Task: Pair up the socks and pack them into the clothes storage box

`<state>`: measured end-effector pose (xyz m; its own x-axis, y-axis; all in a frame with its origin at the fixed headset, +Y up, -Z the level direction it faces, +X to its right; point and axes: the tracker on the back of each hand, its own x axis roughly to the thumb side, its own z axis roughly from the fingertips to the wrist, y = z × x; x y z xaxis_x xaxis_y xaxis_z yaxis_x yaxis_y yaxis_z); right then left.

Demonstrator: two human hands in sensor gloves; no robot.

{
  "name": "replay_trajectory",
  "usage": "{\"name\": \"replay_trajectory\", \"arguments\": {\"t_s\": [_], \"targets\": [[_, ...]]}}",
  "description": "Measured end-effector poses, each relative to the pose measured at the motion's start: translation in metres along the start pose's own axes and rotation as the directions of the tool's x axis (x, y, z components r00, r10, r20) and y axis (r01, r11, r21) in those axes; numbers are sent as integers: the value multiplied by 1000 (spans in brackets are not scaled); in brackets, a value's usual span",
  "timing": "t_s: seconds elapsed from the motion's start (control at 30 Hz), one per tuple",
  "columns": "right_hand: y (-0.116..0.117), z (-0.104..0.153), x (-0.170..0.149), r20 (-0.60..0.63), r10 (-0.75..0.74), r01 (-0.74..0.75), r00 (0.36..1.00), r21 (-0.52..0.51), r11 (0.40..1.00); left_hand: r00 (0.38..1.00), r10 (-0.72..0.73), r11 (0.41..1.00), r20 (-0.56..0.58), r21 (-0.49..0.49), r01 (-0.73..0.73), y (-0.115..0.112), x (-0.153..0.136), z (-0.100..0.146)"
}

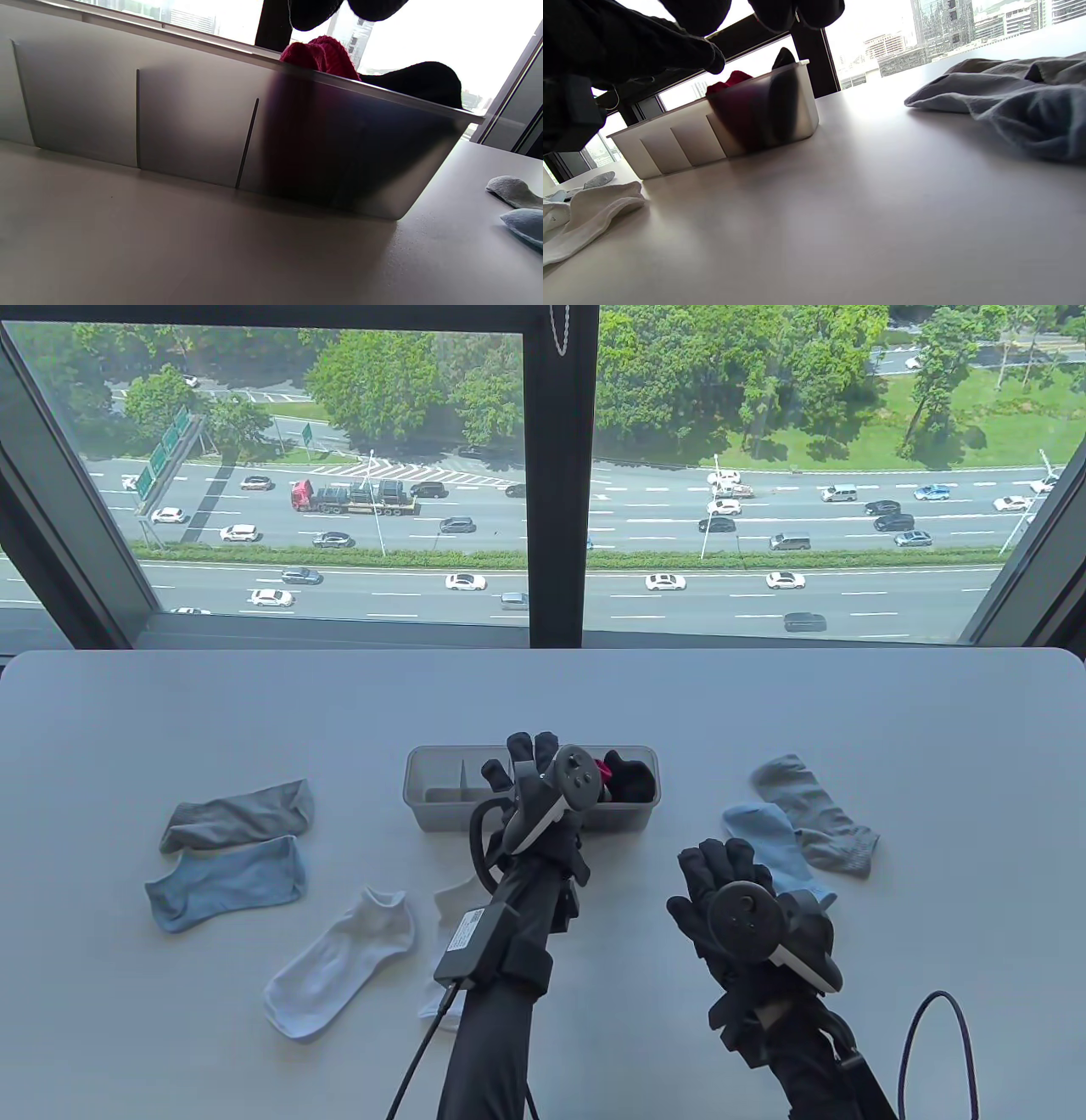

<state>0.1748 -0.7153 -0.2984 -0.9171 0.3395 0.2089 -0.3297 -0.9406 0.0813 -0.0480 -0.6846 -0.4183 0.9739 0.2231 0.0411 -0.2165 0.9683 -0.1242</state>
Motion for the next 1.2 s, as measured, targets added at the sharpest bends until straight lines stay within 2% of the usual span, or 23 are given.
{"name": "replay_trajectory", "arguments": {"t_s": [0.1, 0.2, 0.23, 0.3, 0.4, 0.43, 0.53, 0.6, 0.67, 0.73, 0.77, 0.83, 0.9, 0.97, 1.0, 1.03, 1.07, 1.13, 1.2], "targets": [[0, 0, -1, -7, -7, 7, 1000, 6, 1000, 998, -61, 998, 29, -32, 61, 19, -13, 30], [0, -1, -1, -7, -11, 11, 1000, 5, 1000, 978, -209, 956, 14, -206, 207, 15, -31, 64], [0, 0, 0, -4, -9, 9, 1000, 6, 1000, 973, -232, 933, 6, -283, 224, 4, -39, 74], [0, 0, 2, 8, -2, 2, 1000, 3, 1000, 969, -244, 907, -42, -363, 213, -21, -51, 88], [1, 2, 4, 27, -13, 12, 1000, 9, 1000, 961, -247, 853, -125, -498, 155, -61, -65, 92], [1, 3, 4, 32, -16, 16, 999, 12, 1000, 957, -254, 846, -141, -512, 149, -67, -67, 90], [2, 2, 5, 46, -33, 31, 998, 32, 999, 930, -329, 894, -163, -372, 251, -75, -68, 87], [4, 1, 6, 54, -48, 46, 997, 38, 998, 949, -281, 924, -140, -307, 228, -72, -64, 89], [7, 0, 8, 77, -78, 71, 994, 85, 994, 987, -153, 936, -52, -328, 128, -68, -62, 93], [13, -2, 11, 126, -147, 120, 981, 200, 972, 994, 101, 948, 45, -308, -83, -58, -59, 101], [16, -3, 13, 147, -200, 155, 969, 272, 950, 982, 185, 943, 46, -288, -165, -52, -58, 104], [19, -3, 19, 174, -278, 204, 945, 350, 914, 915, 381, 888, 130, -328, -323, -41, -54, 108], [23, -4, 27, 202, -371, 273, 907, 390, 880, 798, 572, 785, 191, -410, -464, -36, -50, 115], [25, -5, 32, 210, -432, 338, 877, 369, 866, 702, 680, 708, 211, -442, -552, -38, -46, 120], [25, -4, 34, 216, -455, 381, 864, 311, 871, 676, 710, 676, 198, -458, -577, -39, -44, 121], [22, -3, 33, 205, -464, 422, 862, 217, 880, 649, 738, 645, 187, -478, -596, -40, -44, 121], [18, -1, 30, 173, -492, 490, 853, 57, 870, 616, 767, 617, 180, -472, -630, -42, -46, 122], [12, 1, 26, 166, -562, 573, 811, -23, 820, 550, 821, 549, 154, -476, -687, -44, -47, 123], [6, 5, 25, 180, -554, 572, 813, -70, 817, 548, 822, 542, 154, -508, -669, -45, -44, 125]]}}
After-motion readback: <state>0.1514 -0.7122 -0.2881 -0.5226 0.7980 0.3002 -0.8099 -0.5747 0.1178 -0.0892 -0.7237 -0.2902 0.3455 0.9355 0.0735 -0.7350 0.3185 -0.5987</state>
